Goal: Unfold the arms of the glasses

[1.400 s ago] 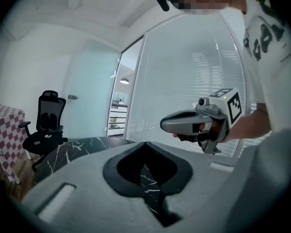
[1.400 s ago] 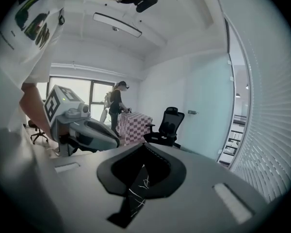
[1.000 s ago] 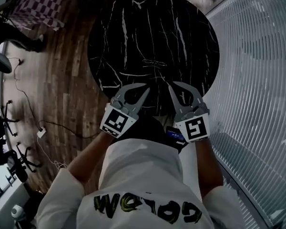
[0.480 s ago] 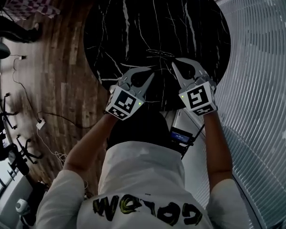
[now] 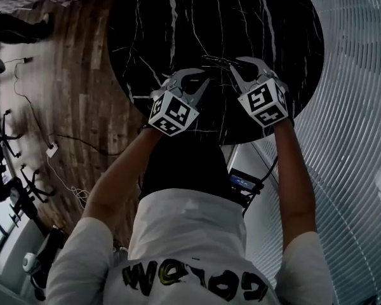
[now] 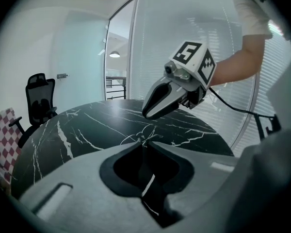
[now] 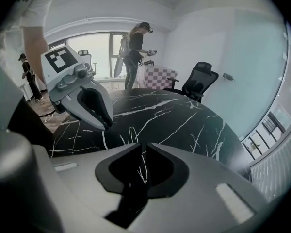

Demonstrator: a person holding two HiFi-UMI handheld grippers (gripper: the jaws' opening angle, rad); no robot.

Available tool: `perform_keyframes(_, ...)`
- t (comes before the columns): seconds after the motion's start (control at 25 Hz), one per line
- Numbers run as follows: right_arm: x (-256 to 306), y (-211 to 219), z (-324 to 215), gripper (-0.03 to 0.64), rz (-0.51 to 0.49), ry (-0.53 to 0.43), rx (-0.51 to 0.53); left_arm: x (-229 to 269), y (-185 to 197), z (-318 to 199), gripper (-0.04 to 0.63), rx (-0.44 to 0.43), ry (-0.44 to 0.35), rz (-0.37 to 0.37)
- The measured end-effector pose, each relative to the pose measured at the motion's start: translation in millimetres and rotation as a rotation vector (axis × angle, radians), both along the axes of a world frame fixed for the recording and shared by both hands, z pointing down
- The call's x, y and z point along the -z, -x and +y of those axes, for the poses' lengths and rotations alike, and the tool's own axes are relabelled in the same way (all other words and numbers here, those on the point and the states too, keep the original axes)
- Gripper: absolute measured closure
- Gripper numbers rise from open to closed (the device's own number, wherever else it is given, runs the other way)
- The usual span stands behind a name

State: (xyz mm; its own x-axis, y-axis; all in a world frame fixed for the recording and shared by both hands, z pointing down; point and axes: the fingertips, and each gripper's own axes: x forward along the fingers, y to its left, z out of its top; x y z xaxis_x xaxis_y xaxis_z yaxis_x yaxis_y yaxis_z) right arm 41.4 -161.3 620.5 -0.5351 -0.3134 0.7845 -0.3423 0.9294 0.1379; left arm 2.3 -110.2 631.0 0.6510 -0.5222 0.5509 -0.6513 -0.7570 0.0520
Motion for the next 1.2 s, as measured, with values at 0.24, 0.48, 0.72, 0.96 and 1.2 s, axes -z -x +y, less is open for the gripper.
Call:
perform_keyframes(0.24, -28, 3, -7, 0.564, 0.045, 0.043, 0.05, -30, 2, -12, 0.54, -0.002, 0.008, -0.054)
perform_keyframes(0.48, -43, 5, -6, 0.555, 0.07, 0.089, 0.09, -45, -1, -18, 0.526, -0.034, -0.001, -0.098)
perform_keyframes(0.72, -49, 6, -2, 0.586, 0.074, 0.106, 0.105, -53, -8, -19, 0.525, -0.057, -0.004, -0.119)
perform_keyframes(0.96, -48, 7, -3, 0.6, 0.067, 0.102, 0.102, -51, -6, -17, 0.525, -0.056, -0.006, -0.127)
perform_keyframes(1.2, -48, 7, -2, 0.601, 0.063, 0.102, 0.092, -50, -9, -8, 0.525, -0.055, -0.003, -0.125)
